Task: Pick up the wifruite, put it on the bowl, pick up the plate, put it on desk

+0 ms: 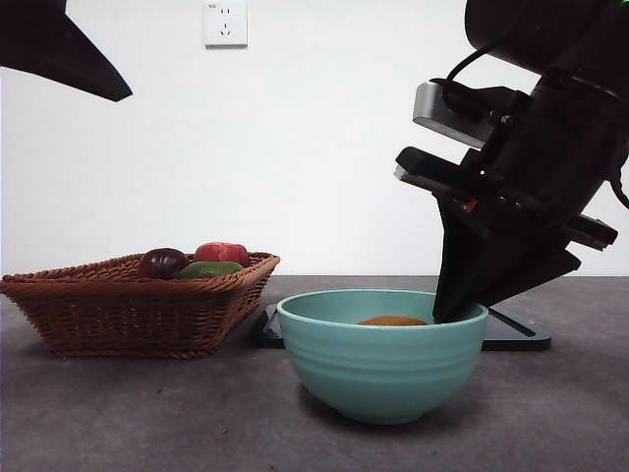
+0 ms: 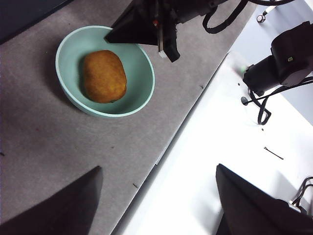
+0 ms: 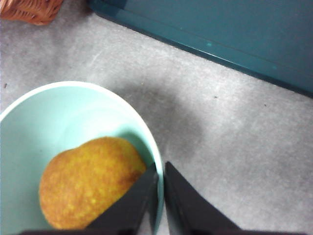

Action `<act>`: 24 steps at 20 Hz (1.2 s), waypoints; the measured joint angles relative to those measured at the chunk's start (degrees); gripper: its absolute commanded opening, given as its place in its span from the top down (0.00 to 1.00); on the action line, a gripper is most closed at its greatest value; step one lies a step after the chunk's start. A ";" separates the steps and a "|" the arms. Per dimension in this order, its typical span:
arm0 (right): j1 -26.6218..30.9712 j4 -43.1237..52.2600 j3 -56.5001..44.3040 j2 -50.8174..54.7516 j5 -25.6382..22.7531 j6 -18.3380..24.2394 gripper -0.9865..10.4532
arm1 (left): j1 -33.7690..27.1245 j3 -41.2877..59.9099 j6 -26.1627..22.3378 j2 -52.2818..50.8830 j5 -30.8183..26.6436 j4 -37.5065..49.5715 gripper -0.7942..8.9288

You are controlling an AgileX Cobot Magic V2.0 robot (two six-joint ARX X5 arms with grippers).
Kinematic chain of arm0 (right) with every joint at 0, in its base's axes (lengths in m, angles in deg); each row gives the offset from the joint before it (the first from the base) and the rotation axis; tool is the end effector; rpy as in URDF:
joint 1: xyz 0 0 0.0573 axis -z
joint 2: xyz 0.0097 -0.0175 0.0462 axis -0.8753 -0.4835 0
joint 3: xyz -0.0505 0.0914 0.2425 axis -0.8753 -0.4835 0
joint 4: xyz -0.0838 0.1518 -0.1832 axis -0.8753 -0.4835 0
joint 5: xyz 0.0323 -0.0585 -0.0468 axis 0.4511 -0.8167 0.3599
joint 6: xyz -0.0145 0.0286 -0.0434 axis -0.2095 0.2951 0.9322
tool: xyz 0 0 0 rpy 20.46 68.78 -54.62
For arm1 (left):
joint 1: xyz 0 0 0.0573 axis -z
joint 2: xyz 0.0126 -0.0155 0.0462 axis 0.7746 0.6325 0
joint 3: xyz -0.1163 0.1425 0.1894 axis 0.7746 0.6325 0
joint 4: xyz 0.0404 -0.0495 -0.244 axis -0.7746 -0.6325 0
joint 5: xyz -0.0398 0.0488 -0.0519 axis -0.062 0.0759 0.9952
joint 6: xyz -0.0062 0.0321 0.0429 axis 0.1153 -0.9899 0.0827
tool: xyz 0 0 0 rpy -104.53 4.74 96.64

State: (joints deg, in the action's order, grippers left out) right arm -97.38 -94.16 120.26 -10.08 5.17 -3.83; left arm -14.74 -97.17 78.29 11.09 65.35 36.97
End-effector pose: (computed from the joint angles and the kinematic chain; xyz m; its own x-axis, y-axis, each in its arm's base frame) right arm 0.1989 0.1508 0.1841 0.4049 0.4594 -0.7906 -0.4163 0.8624 0.2880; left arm 0.1373 -0.1193 0.2999 0.1050 -0.7478 -0.6556 0.7706 0.4779 -0.4217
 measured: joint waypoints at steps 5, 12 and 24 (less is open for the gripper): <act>1.20 -1.84 5.84 0.00 -0.02 0.46 0.90 | 0.00 0.00 -0.13 0.00 0.00 0.00 0.54; 10.45 -2.80 15.34 -6.38 -0.24 4.59 0.90 | 0.00 0.00 -0.20 0.00 0.00 -0.02 0.54; 15.45 -1.95 28.13 -25.49 1.46 8.87 0.90 | 0.00 0.00 -0.22 0.00 0.00 0.00 0.54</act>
State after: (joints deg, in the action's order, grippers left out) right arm -81.92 -96.11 148.39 -35.56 6.64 5.05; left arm -14.74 -97.17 78.07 11.09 65.35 36.97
